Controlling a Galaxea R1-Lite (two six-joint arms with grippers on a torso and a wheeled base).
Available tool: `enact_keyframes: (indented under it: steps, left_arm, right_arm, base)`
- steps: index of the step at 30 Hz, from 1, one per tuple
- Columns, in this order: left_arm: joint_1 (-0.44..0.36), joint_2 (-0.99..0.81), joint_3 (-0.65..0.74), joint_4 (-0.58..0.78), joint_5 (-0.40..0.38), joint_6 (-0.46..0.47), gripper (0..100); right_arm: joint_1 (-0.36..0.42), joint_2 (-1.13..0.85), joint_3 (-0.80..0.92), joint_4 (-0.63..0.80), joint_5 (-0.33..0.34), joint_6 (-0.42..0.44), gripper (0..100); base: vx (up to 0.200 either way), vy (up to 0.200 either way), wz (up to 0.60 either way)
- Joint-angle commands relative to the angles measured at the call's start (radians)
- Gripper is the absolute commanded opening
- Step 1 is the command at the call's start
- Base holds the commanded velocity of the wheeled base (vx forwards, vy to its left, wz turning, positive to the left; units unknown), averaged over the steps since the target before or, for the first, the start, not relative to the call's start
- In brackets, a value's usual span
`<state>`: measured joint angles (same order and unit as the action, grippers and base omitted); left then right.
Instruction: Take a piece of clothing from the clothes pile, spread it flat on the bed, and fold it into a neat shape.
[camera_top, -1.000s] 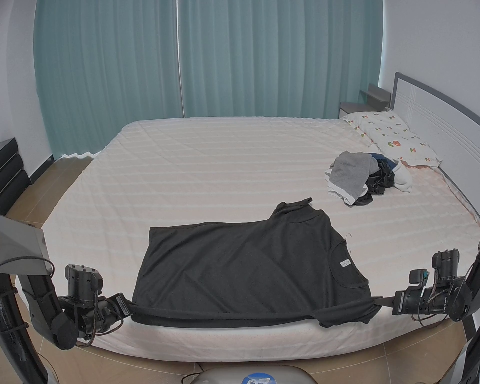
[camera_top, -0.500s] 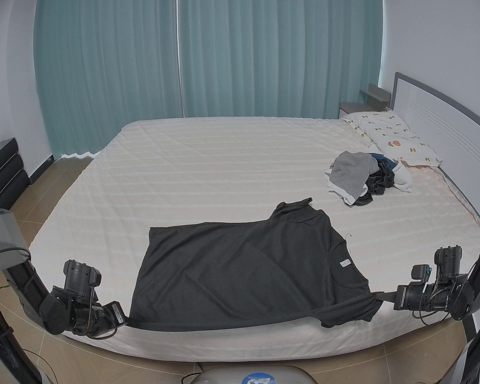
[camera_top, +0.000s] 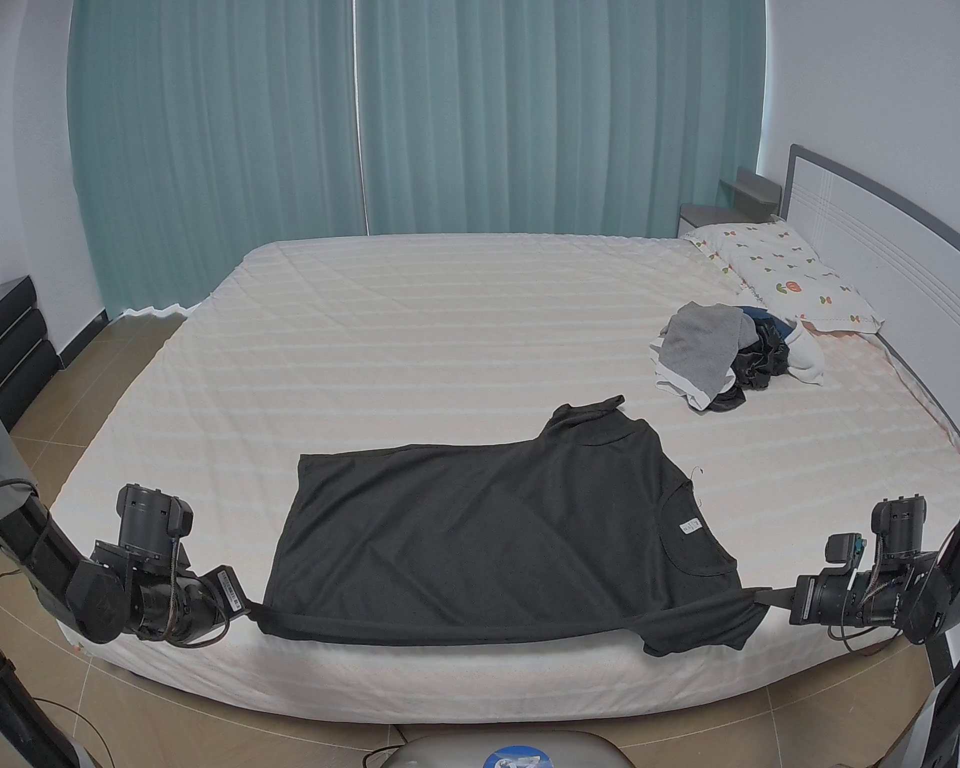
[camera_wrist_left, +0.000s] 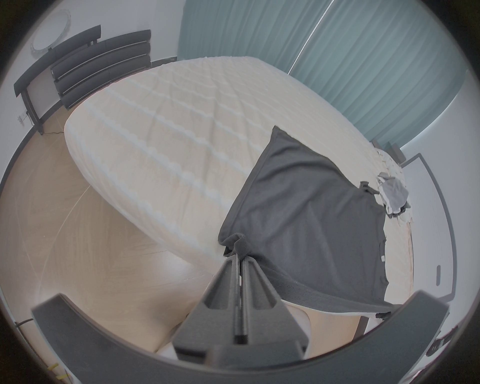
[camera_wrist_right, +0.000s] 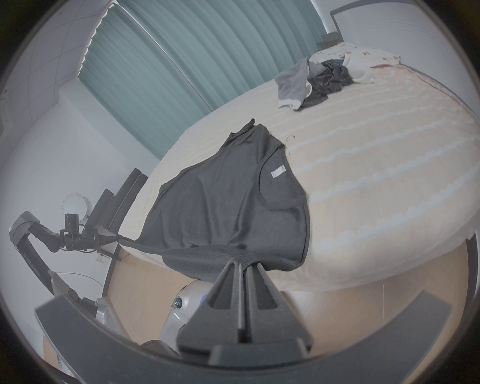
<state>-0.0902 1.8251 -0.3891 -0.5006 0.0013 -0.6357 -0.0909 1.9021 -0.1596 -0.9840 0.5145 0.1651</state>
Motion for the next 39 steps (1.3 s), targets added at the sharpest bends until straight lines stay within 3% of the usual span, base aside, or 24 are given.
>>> enact_keyframes:
  steps: [1,7,11,15,23,26,39]
  left_arm:
    - [0.023,0.036,-0.053,-0.003,-0.004,-0.009,0]
    - [0.044,0.054,-0.135,0.008,-0.047,-0.093,0]
    - [0.046,0.075,-0.169,0.053,-0.06,-0.099,0]
    - [0.056,0.108,-0.221,0.106,-0.098,-0.104,0]
    - [0.087,0.21,-0.335,0.142,-0.104,-0.14,0]
    - [0.092,0.244,-0.366,0.142,-0.106,-0.144,0]
    - [0.096,0.249,-0.379,0.145,-0.139,-0.173,0]
  right_arm:
    - [0.0,0.015,-0.04,0.001,-0.014,0.005,0]
    - [0.003,0.052,-0.1,0.001,-0.033,0.007,0]
    - [0.006,0.101,-0.153,0.002,-0.068,0.014,0]
    - [0.022,0.149,-0.195,0.001,-0.07,0.056,0]
    - [0.042,0.232,-0.296,0.001,-0.076,0.106,0]
    - [0.057,0.261,-0.337,0.001,-0.113,0.114,0]
    - [0.089,0.232,-0.388,-0.012,-0.133,0.182,0]
  base:
    - [0.0,0.0,0.0]
    - [0.0,0.0,0.0]
    - [0.0,0.0,0.0]
    - [0.0,0.0,0.0]
    - [0.0,0.0,0.0]
    - [0.0,0.0,0.0]
    - [0.0,0.0,0.0]
